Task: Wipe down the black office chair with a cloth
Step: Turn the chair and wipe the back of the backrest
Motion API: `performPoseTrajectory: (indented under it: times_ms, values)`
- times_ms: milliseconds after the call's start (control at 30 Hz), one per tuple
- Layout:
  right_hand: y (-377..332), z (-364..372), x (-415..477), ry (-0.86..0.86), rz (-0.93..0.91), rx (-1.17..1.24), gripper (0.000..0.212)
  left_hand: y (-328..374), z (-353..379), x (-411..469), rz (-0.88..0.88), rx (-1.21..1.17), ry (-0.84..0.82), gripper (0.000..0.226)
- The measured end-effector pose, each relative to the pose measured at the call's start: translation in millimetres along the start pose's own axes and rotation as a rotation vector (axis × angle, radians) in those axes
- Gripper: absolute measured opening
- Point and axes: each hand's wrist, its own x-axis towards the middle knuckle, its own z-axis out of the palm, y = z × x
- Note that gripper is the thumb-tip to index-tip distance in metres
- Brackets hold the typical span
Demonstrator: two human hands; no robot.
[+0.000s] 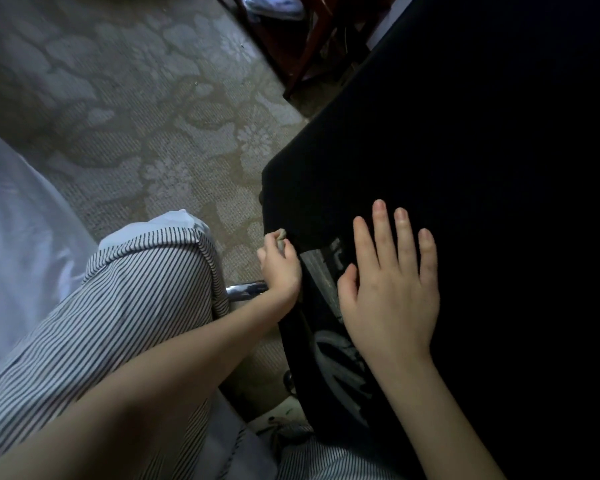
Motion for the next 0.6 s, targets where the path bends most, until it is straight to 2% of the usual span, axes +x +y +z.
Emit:
performPoseTrajectory:
  times_ms: [100, 333, 500, 600]
  values:
    - [-2.6, -7.1, -8.2, -0.005, 0.034, 0.066, 0.054, 18.6, 2.8, -12.0, 0.109, -0.04, -0.039, 0.026]
    - [10.3, -17.5, -25.3, -0.088, 0.074, -0.006, 0.057, 60.5, 2.4, -53.3, 0.423, -0.089, -0.169, 0.026]
    - [12.8, -26.6, -27.0, -0.062, 0.121, -0.017, 0.058, 92.3, 1.7, -89.0, 0.726, -0.172, -0.312, 0.025]
    - [15.7, -32.7, -27.3, -0.044, 0.144, -0.045, 0.051, 99.2, 1.8, -93.2, 0.894, -0.2, -0.358, 0.029]
